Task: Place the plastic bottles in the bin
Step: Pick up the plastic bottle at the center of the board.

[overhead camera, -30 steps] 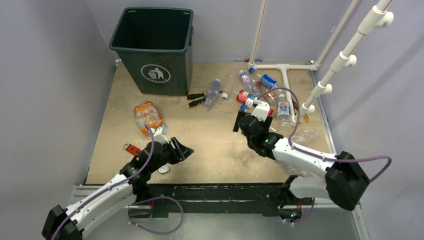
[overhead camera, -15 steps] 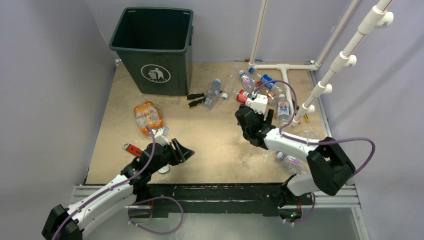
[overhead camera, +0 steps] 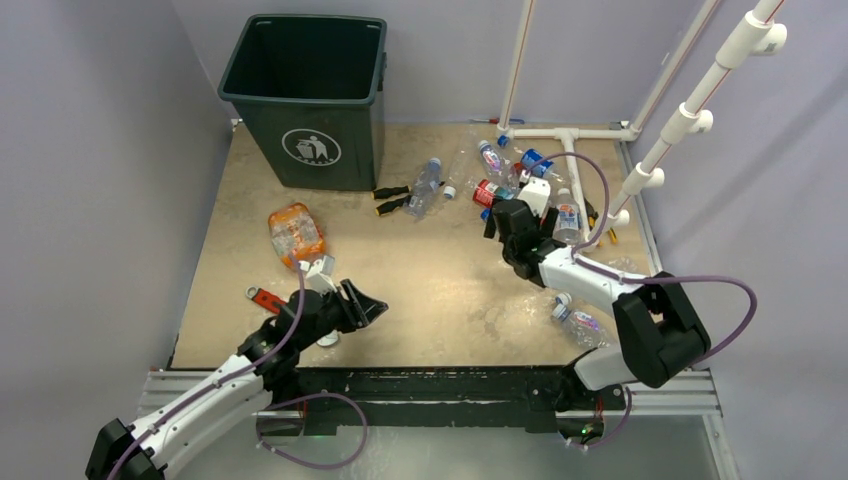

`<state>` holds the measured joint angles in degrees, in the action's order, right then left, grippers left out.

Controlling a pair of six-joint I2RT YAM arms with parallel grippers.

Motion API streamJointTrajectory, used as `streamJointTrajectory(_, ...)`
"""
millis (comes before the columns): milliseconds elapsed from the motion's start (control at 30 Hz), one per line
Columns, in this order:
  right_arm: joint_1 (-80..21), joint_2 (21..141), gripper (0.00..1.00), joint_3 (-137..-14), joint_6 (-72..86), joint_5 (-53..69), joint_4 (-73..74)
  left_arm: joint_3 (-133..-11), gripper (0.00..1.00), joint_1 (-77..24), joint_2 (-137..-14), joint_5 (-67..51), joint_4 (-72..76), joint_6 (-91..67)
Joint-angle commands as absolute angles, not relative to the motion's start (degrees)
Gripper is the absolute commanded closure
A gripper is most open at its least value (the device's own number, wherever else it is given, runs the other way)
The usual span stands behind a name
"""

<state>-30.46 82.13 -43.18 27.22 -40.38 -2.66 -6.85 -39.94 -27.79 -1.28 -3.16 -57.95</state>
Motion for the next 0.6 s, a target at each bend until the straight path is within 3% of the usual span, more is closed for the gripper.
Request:
streamJointTrajectory(0, -30.3, 82.0, 0.01, -41.1, 27.1, -35.8, -4.7, -6.9, 0.52, -40.2, -27.0, -2.1, -3.2, -58.4)
streamJointTrajectory(567, -30.9, 78.1, 0.01, -40.4, 36.8, -21.5, -3.8, -6.2, 0.52, -40.2, -28.4, -2.2, -2.7, -58.8)
